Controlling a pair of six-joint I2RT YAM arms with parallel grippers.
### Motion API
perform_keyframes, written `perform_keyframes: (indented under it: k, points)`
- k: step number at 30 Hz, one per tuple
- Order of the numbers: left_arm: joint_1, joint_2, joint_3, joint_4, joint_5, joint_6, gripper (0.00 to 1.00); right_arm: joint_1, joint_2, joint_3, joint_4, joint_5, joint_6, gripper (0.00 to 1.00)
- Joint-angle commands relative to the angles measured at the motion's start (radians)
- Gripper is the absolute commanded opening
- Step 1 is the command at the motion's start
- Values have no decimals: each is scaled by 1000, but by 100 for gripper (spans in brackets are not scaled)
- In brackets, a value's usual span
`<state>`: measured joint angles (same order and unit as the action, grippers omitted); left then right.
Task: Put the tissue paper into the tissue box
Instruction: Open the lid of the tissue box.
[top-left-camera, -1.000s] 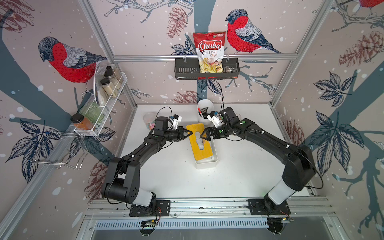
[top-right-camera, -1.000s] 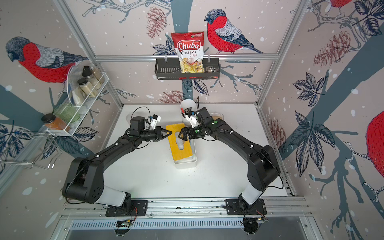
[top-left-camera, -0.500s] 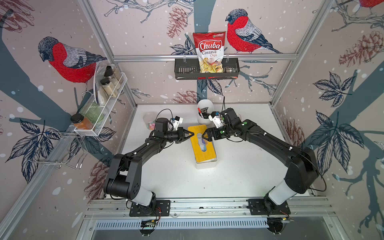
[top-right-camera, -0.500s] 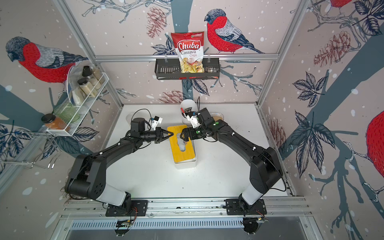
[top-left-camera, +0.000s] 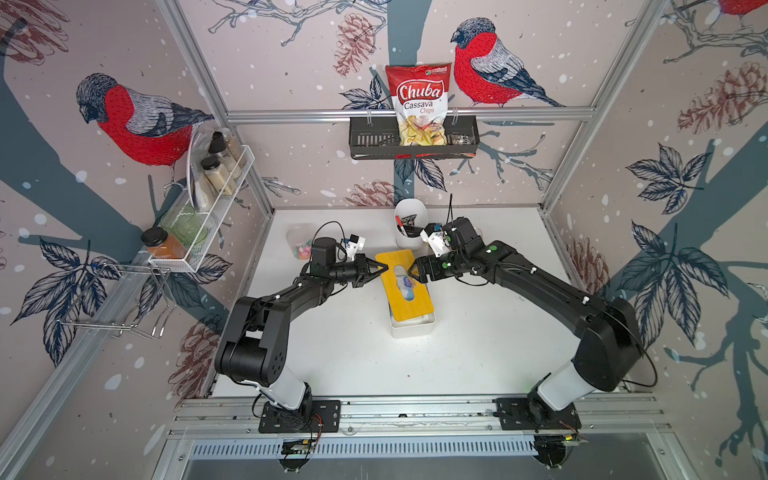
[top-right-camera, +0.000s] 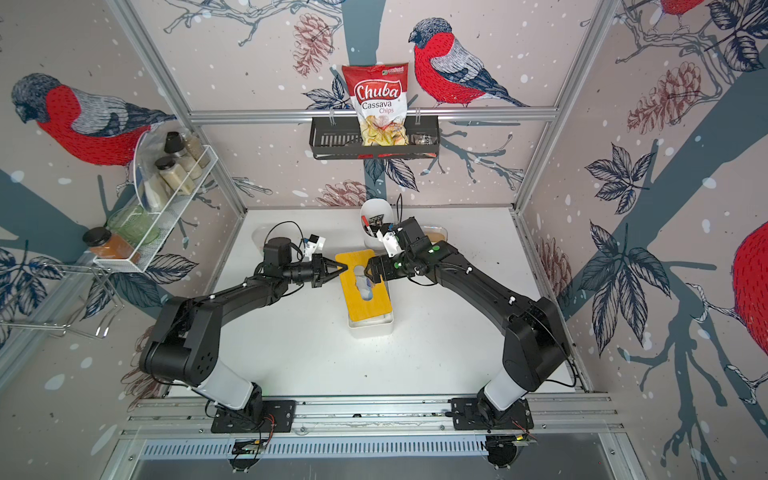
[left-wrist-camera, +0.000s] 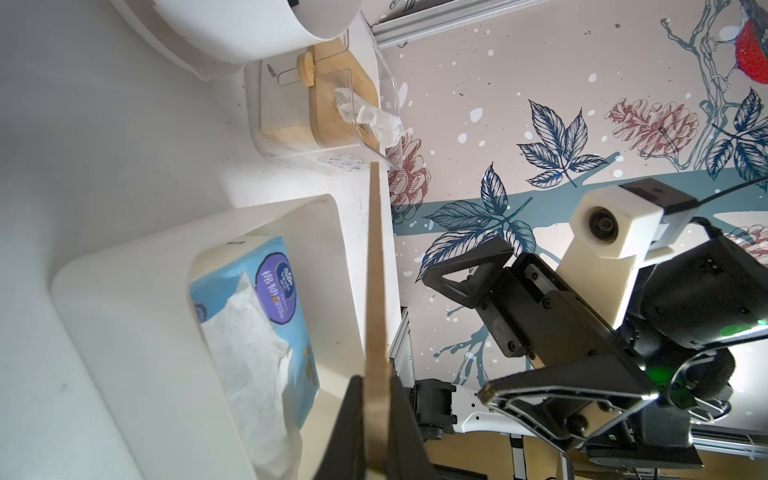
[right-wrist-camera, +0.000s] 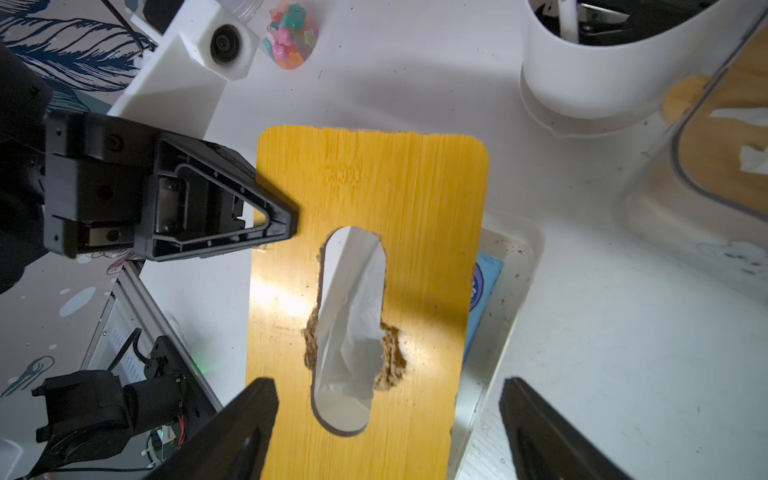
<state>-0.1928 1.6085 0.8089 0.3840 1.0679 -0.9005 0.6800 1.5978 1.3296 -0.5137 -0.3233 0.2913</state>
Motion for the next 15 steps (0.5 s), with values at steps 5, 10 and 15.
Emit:
perform_keyframes:
  k: [5,10,15]
  points:
    - [3,36,-1,74,67,-21,0,7,14,4,-15,35,-4,90]
    - [1,56,6,71,72,-25,0,12,22,8,-26,48,-6,91]
    - [-8,68,32,9,76,15,0,9,27,10,-39,77,-8,90]
